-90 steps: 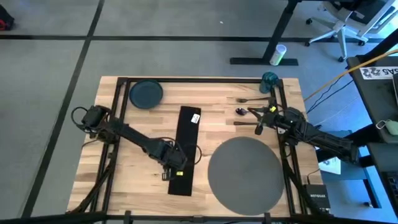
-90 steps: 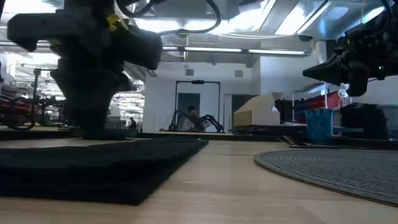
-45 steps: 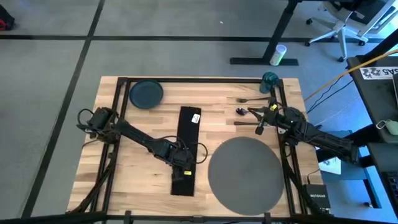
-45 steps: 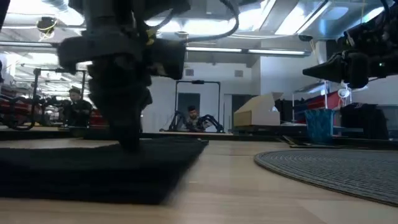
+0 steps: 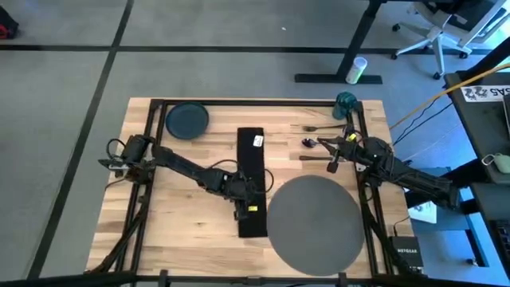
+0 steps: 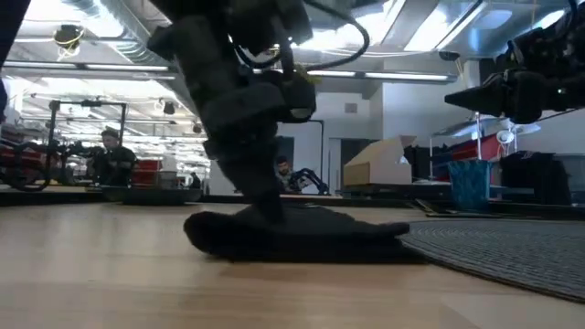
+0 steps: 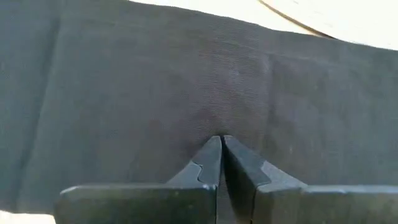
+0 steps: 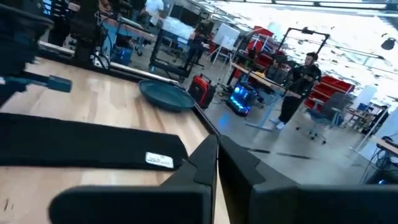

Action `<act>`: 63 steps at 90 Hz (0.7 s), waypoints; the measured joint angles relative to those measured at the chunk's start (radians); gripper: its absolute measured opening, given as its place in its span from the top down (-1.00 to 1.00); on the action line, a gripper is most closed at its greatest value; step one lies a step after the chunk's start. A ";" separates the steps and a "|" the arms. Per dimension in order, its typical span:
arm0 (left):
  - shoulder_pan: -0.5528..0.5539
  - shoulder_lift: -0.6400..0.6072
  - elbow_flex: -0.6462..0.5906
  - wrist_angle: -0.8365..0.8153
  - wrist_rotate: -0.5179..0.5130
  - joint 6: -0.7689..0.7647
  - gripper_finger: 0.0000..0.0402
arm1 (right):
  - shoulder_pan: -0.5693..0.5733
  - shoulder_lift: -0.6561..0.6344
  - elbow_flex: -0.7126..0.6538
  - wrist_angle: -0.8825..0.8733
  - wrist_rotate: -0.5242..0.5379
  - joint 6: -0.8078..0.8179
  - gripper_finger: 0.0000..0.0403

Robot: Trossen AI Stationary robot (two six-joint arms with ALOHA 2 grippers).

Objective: Set table place
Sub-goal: Move the black table napkin to the center of the table, then fold the black table napkin

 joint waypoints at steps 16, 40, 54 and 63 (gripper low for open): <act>-0.002 -0.031 0.010 -0.064 -0.024 0.028 1.00 | 0.000 0.000 0.000 0.050 -0.059 0.000 1.00; -0.079 -0.109 0.016 -0.225 -0.066 -0.009 1.00 | 0.001 0.002 0.000 0.106 -0.285 0.121 1.00; -0.157 -0.126 0.017 -0.294 -0.073 -0.047 1.00 | 0.055 0.010 0.000 0.101 -0.320 0.143 1.00; -0.208 -0.126 0.017 -0.351 -0.110 -0.081 1.00 | 0.127 0.033 0.003 0.110 -0.293 0.143 1.00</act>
